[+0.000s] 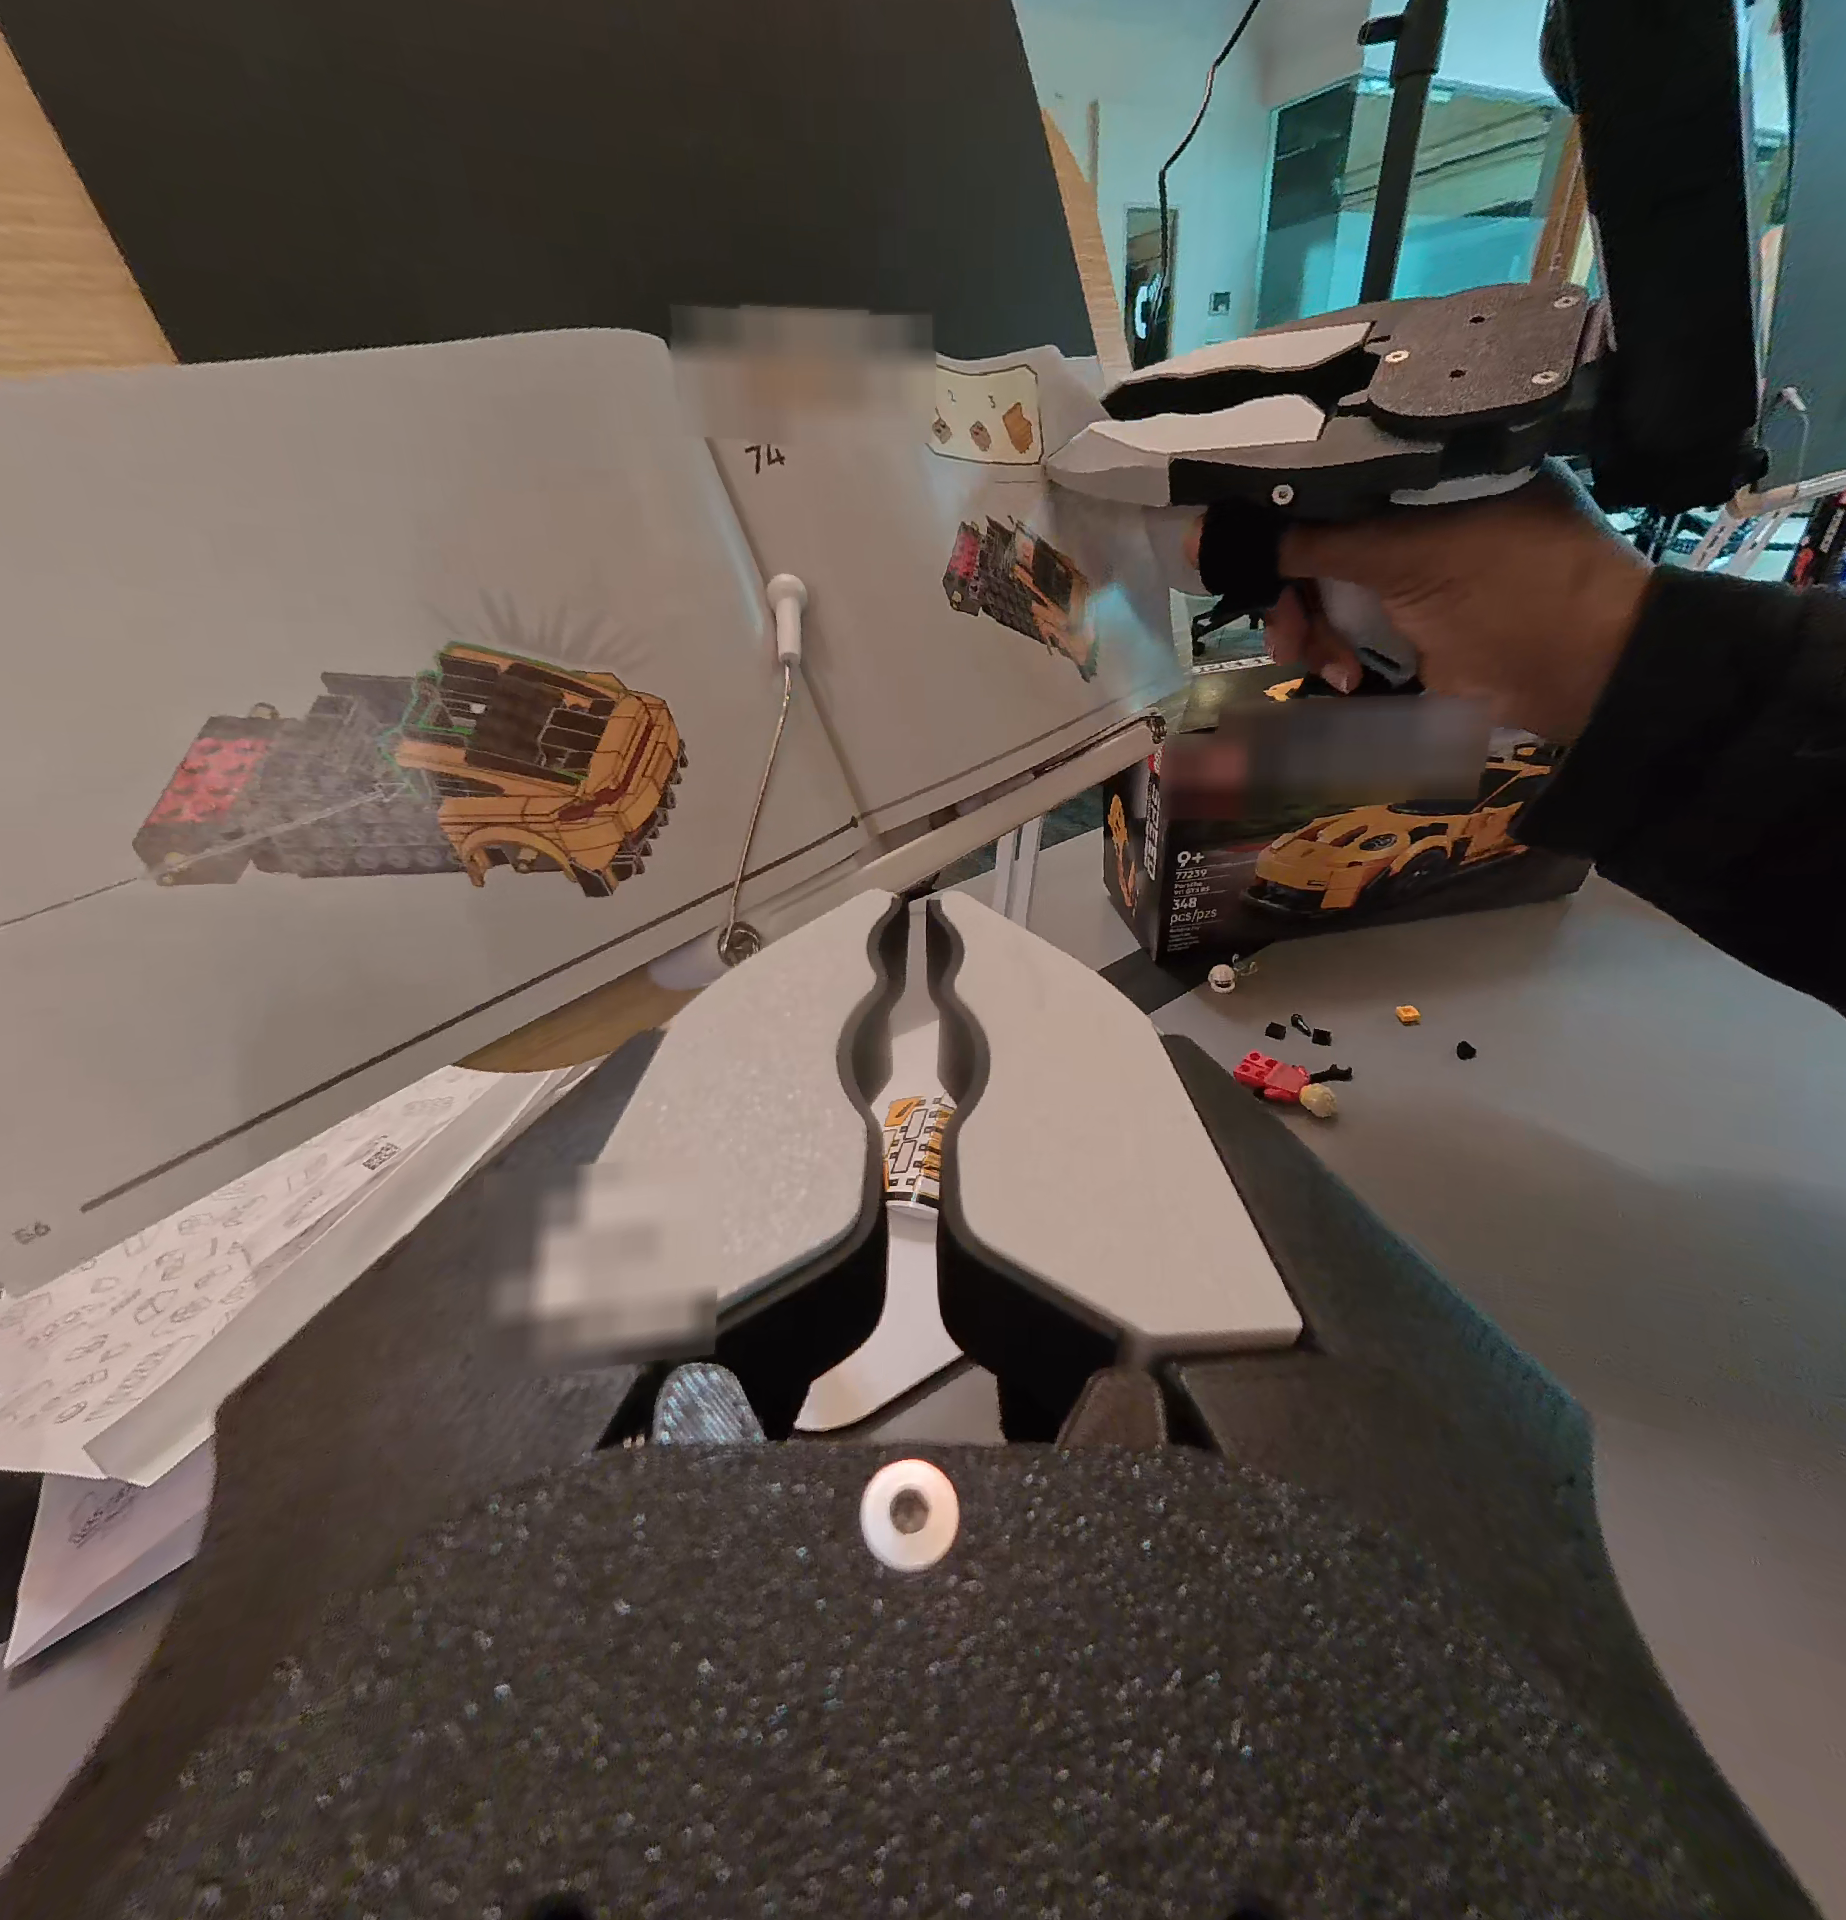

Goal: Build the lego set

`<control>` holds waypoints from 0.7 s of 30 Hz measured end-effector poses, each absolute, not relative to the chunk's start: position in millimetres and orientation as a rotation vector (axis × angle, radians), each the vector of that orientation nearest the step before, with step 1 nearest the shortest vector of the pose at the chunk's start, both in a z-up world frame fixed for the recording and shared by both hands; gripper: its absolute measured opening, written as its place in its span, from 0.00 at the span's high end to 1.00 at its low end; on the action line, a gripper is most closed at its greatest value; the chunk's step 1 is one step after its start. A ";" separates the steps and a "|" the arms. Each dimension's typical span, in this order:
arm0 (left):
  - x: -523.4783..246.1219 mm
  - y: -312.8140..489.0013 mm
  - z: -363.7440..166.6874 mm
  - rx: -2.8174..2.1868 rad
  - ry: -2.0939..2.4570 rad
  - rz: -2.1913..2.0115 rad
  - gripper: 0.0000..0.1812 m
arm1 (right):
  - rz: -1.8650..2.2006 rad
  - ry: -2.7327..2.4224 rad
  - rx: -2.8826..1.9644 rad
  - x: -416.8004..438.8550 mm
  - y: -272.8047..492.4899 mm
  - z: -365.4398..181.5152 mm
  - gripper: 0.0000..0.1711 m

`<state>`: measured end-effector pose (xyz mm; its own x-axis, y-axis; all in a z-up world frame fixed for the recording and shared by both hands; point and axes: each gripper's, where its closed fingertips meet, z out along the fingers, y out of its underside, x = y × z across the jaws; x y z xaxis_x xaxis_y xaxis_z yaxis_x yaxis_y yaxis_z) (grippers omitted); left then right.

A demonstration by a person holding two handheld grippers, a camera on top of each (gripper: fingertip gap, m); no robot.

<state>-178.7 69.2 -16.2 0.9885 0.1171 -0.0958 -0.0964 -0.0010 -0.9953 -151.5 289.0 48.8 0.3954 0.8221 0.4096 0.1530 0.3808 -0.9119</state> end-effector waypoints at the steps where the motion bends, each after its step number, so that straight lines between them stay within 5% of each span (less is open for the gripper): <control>1: -178.4 68.9 -16.0 -1.562 -0.015 0.167 0.99 | 0.559 -1.106 -1.114 -150.9 287.7 48.4 0.88; 13: -161.3 71.9 0.3 -1.557 0.021 0.061 0.90 | 0.384 -1.093 -0.744 -111.5 211.9 61.9 0.96; 21: -138.2 102.1 44.4 -1.502 -0.064 -0.553 0.84 | 0.274 -1.236 -0.500 -121.2 116.4 38.2 0.96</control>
<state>-138.2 102.1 44.4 0.8756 -0.3063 0.3734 0.3833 -0.0297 -0.9232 -121.2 116.4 38.2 0.3146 0.4613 0.8296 0.0672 0.8609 -0.5042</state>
